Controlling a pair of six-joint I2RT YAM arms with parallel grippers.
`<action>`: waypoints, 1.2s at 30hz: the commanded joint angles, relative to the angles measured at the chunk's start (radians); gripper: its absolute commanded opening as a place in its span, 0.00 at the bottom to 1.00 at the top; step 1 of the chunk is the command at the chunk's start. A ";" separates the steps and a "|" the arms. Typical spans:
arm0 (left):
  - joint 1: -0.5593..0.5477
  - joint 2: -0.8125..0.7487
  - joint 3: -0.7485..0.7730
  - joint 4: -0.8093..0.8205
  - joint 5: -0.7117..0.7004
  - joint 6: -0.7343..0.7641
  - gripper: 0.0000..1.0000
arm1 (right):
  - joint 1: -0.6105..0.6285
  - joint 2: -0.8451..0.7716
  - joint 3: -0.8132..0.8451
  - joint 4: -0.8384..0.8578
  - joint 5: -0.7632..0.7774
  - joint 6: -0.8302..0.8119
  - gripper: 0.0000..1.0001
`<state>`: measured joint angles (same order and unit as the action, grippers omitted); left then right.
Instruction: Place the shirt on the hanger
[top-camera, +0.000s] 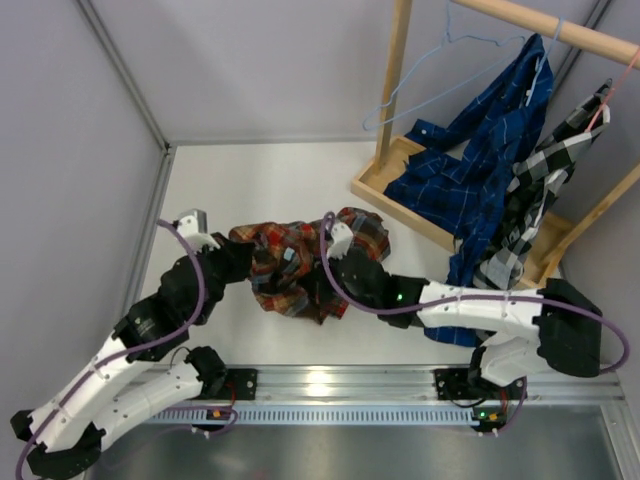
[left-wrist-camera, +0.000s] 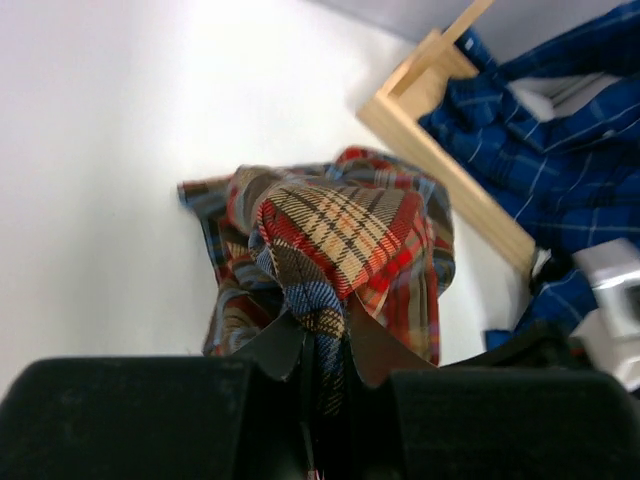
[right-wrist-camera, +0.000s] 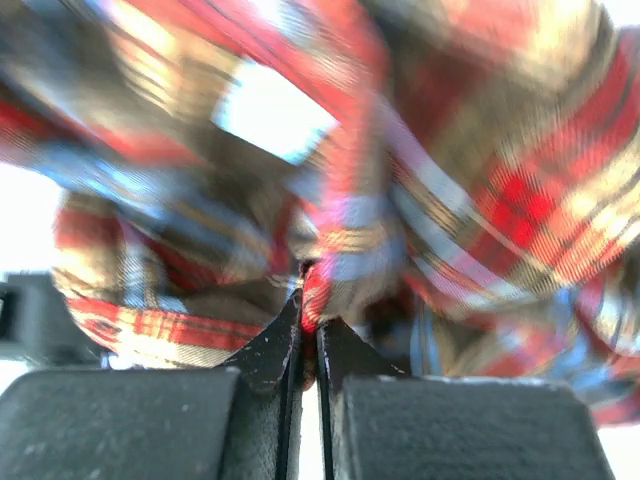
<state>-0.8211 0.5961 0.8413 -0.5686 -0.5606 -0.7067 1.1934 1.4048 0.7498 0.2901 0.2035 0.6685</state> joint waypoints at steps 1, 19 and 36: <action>0.000 -0.096 0.094 0.154 -0.065 0.100 0.00 | 0.012 -0.109 0.334 -0.280 0.115 -0.261 0.00; 0.004 0.162 0.359 0.451 0.242 0.377 0.00 | 0.193 -0.122 1.113 -0.766 0.713 -0.842 0.00; 0.004 0.300 -0.133 0.225 0.312 0.014 0.98 | -0.248 -0.246 0.266 -0.737 0.281 -0.294 0.00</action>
<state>-0.8181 0.9119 0.6525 -0.2756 -0.2440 -0.6281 1.0122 1.2320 1.0279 -0.5289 0.5278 0.3248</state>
